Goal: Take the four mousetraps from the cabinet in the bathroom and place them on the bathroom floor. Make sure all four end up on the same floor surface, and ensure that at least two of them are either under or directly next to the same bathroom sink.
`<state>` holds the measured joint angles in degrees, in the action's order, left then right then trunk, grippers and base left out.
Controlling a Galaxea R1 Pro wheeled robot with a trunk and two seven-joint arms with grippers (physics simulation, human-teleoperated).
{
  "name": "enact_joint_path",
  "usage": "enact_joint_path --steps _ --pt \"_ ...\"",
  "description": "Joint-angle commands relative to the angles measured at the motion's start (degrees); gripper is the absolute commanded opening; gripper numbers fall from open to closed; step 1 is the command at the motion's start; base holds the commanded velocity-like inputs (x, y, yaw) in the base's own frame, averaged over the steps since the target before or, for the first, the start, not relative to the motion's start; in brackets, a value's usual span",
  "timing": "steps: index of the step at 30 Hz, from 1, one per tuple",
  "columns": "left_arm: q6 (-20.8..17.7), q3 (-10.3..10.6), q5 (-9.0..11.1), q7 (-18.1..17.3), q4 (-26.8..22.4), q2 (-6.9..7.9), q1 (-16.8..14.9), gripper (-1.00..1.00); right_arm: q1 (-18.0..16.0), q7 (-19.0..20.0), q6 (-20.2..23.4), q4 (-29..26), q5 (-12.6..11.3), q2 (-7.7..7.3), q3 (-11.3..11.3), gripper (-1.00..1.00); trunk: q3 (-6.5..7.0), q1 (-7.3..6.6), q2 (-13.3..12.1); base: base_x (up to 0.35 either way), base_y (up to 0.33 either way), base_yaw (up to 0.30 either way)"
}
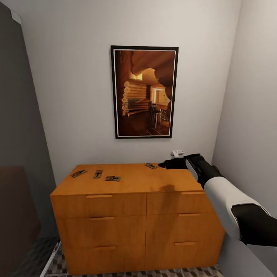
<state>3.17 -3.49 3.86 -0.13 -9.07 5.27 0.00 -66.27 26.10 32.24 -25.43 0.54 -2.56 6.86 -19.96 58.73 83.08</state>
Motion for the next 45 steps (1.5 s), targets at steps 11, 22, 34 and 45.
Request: enact_joint_path --steps 11,22,34,45 --pt "0.0 0.0 0.0 0.0 0.4 -0.21 0.0 1.00 0.0 0.2 -2.4 0.0 0.0 -2.02 0.0 1.00 0.00 0.00 0.0 0.000 0.000 0.000" --pt "0.1 0.0 0.0 0.0 0.4 -0.19 0.0 1.00 0.0 0.4 -2.8 0.0 14.2 -1.82 1.0 1.00 0.00 0.00 0.0 0.000 0.000 0.000" --pt "0.3 0.0 0.0 0.0 0.4 -0.34 0.0 1.00 0.0 0.5 -2.6 -0.1 18.0 -0.97 1.1 1.00 0.00 0.00 0.0 0.000 0.000 0.000" --pt "0.3 0.0 0.1 -0.2 0.4 -0.42 0.0 1.00 0.0 11.1 -2.7 -0.1 18.1 -1.03 1.0 1.00 0.00 0.00 0.0 0.068 0.000 0.000"
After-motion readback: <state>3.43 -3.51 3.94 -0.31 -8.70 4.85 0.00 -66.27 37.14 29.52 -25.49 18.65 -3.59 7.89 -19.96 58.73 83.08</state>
